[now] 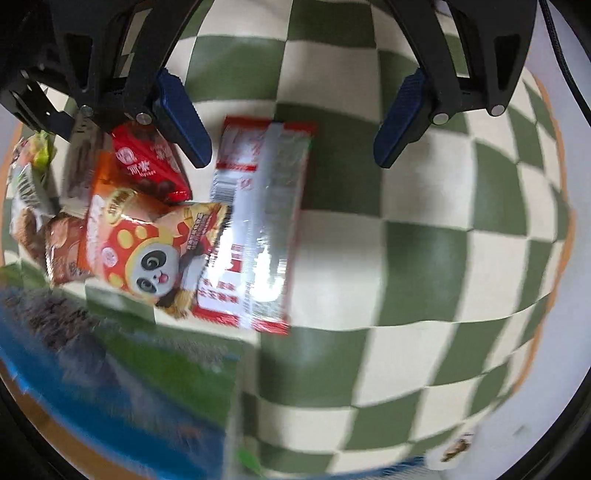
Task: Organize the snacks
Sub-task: 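Move both tools back over the remaining snacks, then grasp the red spicy strip pack with left tool while right tool grasps Franzzi pack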
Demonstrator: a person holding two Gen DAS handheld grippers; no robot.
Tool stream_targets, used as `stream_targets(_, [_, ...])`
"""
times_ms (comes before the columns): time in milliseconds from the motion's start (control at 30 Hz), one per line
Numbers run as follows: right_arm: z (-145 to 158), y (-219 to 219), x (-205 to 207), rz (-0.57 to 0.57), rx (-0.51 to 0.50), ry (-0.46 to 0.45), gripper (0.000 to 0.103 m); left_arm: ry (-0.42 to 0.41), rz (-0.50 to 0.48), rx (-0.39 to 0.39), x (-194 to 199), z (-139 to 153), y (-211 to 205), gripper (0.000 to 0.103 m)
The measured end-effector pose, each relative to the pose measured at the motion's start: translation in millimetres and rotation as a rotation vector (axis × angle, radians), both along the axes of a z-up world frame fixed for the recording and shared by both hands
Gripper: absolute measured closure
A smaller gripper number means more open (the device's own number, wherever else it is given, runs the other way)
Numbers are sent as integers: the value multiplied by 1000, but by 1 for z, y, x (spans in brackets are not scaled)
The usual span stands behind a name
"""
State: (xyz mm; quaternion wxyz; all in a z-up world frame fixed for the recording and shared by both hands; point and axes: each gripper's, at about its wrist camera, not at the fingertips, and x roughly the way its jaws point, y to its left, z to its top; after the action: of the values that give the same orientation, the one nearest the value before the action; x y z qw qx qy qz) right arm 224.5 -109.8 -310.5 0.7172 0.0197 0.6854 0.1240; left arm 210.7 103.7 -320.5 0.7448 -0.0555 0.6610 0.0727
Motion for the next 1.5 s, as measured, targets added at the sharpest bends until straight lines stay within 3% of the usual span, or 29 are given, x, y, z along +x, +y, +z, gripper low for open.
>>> stream_targets(100, [-1, -9, -5, -12, 1, 14, 44, 22, -34, -44, 12, -17, -5, 14])
stream_targets(167, [-2, -14, -9, -15, -5, 21, 44, -3, -38, -34, 15, -20, -5, 26])
stream_targets(233, [-3, -20, -14, -17, -7, 35, 44, -15, -40, -38, 10, -20, -4, 48])
stream_targets(367, [-7, -36, -28, -21, 0, 68, 44, 3, -28, -63, -16, -21, -3, 48])
stream_targets(567, [-18, -64, -64, -40, 33, 150, 45, 134, 22, -121, -91, -37, -7, 48])
stream_targets(667, [-21, -74, -78, -43, 39, 178, 45, 156, 19, -131, -112, -43, -11, 48])
stream_targets(900, [-31, -78, -82, -73, 35, 209, 40, 158, 26, -104, -99, -57, -6, 45])
stream_targets(1167, [-42, -57, -68, -92, -21, 181, 32, 139, 26, -71, -84, -57, -10, 45])
stream_targets(1333, [-42, -41, -84, -70, -67, 135, 43, 122, -7, -45, -83, -50, -23, 57])
stream_targets(1500, [-32, -35, -95, -55, -50, 109, 44, 100, -12, -54, -81, -39, -41, 59])
